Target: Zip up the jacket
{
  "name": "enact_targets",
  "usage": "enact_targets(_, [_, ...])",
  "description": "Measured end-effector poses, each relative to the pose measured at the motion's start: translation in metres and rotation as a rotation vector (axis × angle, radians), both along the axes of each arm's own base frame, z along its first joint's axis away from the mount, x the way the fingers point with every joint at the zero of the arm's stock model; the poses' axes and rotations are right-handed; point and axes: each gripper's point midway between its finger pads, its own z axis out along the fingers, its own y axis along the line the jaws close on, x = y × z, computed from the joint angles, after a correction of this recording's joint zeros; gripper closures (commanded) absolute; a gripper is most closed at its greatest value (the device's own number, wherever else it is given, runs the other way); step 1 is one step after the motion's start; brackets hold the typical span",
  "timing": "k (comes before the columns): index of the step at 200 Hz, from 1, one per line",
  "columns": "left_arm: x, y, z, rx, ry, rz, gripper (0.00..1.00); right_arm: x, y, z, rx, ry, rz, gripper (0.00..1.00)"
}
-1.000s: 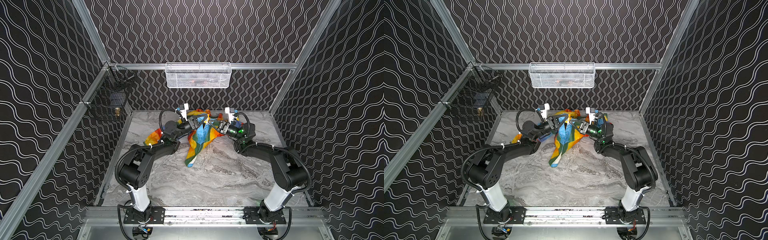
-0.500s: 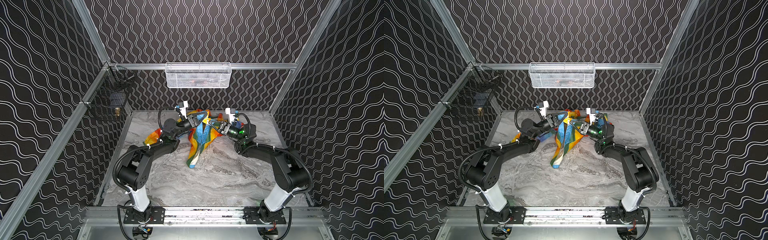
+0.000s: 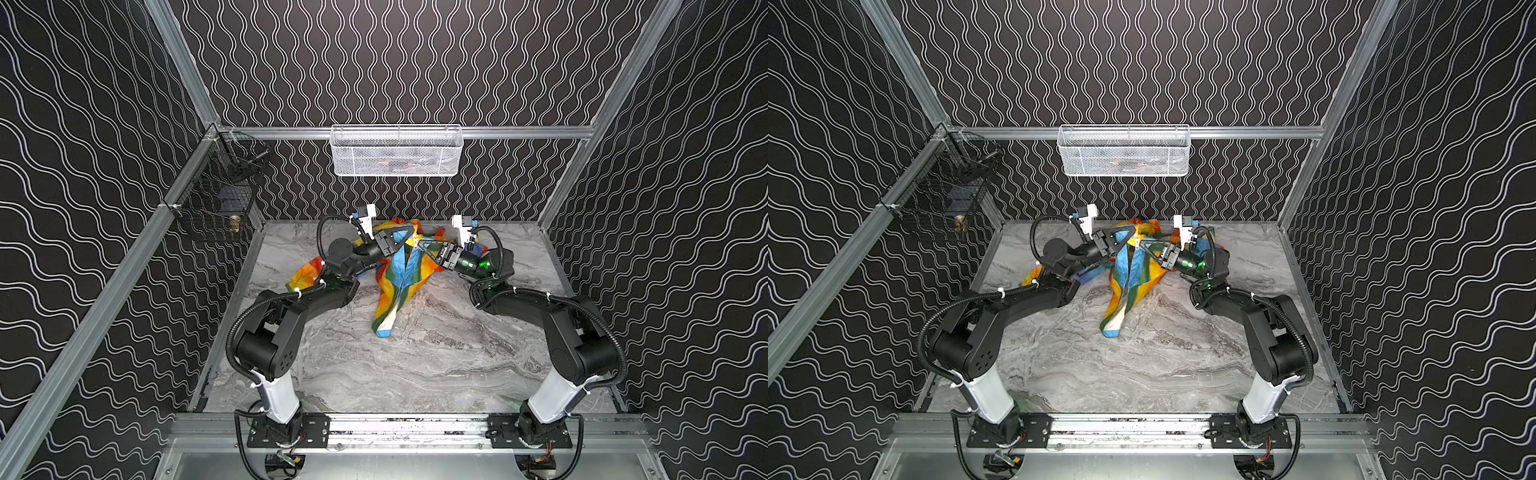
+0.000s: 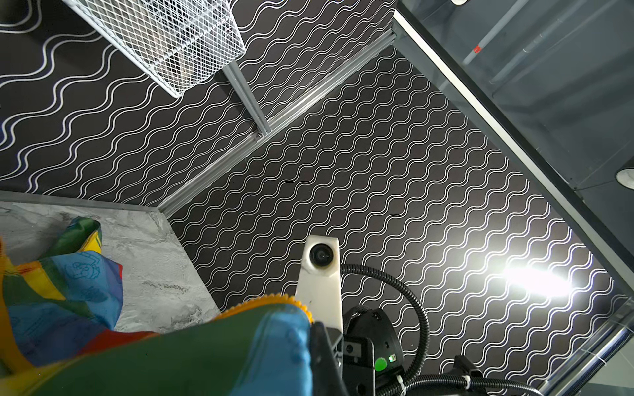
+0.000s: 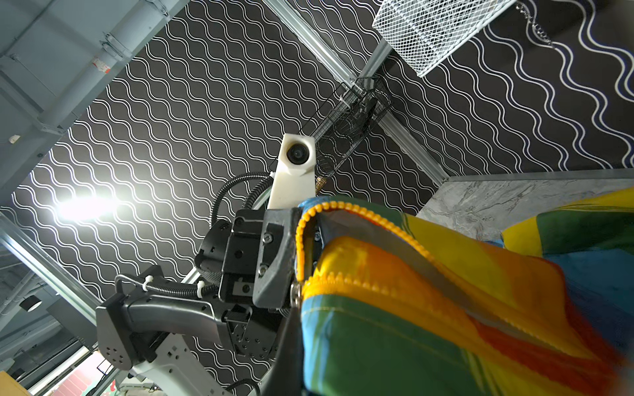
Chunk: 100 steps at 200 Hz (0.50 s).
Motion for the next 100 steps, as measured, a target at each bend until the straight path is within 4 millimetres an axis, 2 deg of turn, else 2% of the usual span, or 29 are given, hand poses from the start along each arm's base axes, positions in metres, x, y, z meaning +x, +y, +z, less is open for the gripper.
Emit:
enact_targets(72, [0.0009, -0.0004, -0.0014, 0.002, 0.003, 0.001, 1.0, -0.0003, -0.0001, 0.0006, 0.0, -0.001, 0.0, 1.0])
enact_targets(100, [-0.0024, 0.0021, 0.0071, -0.004, -0.013, 0.005, 1.0, -0.0018, -0.0003, 0.0032, 0.002, -0.007, 0.002, 1.0])
